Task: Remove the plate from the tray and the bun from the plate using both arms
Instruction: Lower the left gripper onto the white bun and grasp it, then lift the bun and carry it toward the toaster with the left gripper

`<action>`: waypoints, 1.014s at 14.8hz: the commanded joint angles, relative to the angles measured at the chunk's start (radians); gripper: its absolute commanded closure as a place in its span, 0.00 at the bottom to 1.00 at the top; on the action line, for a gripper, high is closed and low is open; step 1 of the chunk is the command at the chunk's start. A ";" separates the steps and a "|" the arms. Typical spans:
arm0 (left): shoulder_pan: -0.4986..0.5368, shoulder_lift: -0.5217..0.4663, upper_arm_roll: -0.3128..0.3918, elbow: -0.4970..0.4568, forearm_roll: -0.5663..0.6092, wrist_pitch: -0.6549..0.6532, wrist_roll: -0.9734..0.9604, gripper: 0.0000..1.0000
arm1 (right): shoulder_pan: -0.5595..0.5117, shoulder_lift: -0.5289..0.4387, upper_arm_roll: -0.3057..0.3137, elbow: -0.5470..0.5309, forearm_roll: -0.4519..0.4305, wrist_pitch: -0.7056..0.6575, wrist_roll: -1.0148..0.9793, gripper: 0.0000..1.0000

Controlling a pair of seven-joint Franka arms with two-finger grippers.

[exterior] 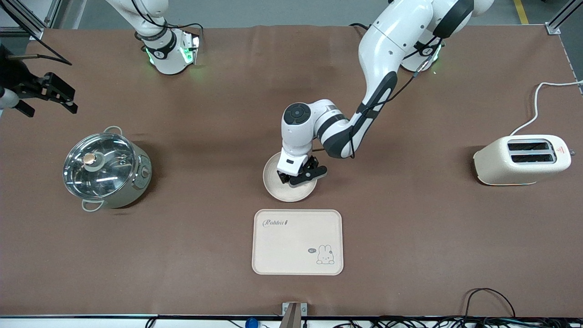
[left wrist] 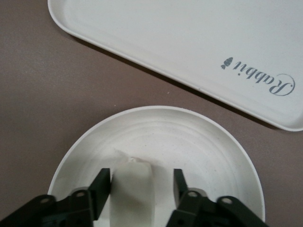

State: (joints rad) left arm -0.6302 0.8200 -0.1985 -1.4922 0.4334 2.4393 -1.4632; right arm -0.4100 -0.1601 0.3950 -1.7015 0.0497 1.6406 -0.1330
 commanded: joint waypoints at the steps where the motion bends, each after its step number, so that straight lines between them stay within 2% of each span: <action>1: -0.006 0.002 0.007 -0.016 0.024 0.064 -0.066 0.73 | 0.263 0.010 -0.278 0.023 -0.033 -0.016 0.003 0.00; 2: -0.008 0.005 0.008 -0.019 0.025 0.079 -0.072 0.80 | 0.276 0.011 -0.324 0.022 -0.031 -0.028 -0.013 0.00; 4: -0.006 0.004 0.007 -0.019 0.025 0.083 -0.074 1.00 | 0.276 0.014 -0.331 0.026 -0.036 -0.044 -0.020 0.00; 7: 0.015 -0.022 0.007 -0.014 0.025 0.054 -0.036 1.00 | 0.298 0.036 -0.337 0.068 -0.036 -0.045 -0.011 0.00; 9: 0.065 -0.054 -0.009 -0.003 0.010 -0.020 0.082 1.00 | 0.327 0.044 -0.357 0.072 -0.037 -0.047 -0.013 0.00; 11: 0.118 -0.076 -0.013 -0.002 -0.005 -0.025 0.192 1.00 | 0.457 0.045 -0.496 0.072 -0.037 -0.047 -0.011 0.00; 12: 0.144 -0.079 -0.015 0.009 -0.027 -0.025 0.275 1.00 | 0.470 0.047 -0.521 0.071 -0.034 -0.047 -0.011 0.00; 13: 0.164 -0.082 -0.018 0.018 -0.056 -0.025 0.346 1.00 | 0.439 0.050 -0.512 0.069 -0.033 -0.047 -0.013 0.00; 15: 0.210 -0.067 -0.015 0.023 -0.074 -0.014 0.469 1.00 | 0.373 0.076 -0.454 0.075 -0.030 -0.041 -0.017 0.00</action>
State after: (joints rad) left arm -0.4544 0.7477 -0.2042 -1.4725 0.3828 2.4321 -1.0991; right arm 0.0042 -0.1145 -0.0924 -1.6531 0.0318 1.6103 -0.1559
